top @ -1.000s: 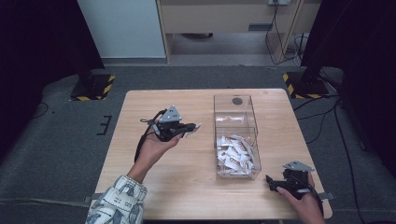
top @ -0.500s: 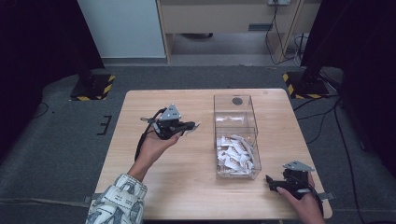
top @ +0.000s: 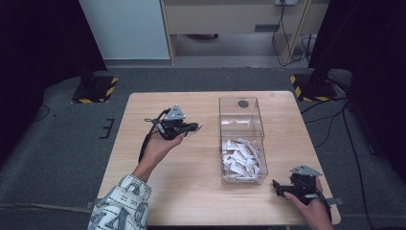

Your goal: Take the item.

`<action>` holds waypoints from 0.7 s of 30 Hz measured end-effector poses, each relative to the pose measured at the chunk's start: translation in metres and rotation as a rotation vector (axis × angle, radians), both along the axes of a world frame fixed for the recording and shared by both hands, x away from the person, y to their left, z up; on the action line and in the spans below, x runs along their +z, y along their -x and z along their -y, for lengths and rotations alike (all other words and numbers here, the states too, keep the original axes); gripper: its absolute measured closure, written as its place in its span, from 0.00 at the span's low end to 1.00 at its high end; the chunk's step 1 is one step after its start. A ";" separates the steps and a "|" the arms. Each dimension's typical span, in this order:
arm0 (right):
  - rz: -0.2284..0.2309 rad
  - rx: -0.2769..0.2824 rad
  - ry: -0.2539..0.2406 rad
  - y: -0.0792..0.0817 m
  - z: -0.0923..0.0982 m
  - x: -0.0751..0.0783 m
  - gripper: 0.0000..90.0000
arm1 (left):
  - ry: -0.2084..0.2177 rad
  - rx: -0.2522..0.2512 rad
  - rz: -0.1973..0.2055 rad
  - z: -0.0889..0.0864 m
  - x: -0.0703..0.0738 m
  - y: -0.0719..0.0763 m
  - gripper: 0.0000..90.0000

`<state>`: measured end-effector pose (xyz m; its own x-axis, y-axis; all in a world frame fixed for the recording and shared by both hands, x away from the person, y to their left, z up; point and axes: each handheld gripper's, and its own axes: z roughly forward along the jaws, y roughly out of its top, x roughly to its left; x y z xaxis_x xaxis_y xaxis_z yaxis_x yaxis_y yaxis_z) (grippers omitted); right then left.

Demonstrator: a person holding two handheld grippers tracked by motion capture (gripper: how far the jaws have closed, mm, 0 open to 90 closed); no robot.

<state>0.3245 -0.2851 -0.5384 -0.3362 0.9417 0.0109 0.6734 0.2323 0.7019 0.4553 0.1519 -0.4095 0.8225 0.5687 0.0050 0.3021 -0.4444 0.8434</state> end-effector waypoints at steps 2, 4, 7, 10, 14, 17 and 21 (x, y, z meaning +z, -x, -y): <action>0.000 0.000 0.001 0.000 0.000 0.000 0.01 | -0.016 -0.001 -0.004 0.001 -0.002 -0.001 1.00; 0.000 0.000 0.000 0.000 0.000 0.000 0.01 | -0.020 0.003 -0.005 0.001 -0.003 -0.002 1.00; 0.000 0.000 0.001 0.000 0.000 0.000 0.01 | -0.015 0.009 -0.005 0.000 -0.004 -0.004 1.00; 0.000 -0.002 0.000 0.000 0.000 0.000 0.01 | -0.021 0.017 -0.006 -0.003 -0.006 -0.006 1.00; 0.000 0.000 0.000 0.000 0.000 0.000 0.01 | -0.012 0.027 -0.009 -0.009 -0.008 -0.008 1.00; 0.000 -0.001 0.000 0.000 0.000 0.000 0.01 | -0.017 0.038 -0.013 -0.012 -0.011 -0.011 1.00; 0.000 -0.001 0.001 0.000 0.000 0.000 0.01 | -0.018 0.054 -0.023 -0.016 -0.015 -0.014 1.00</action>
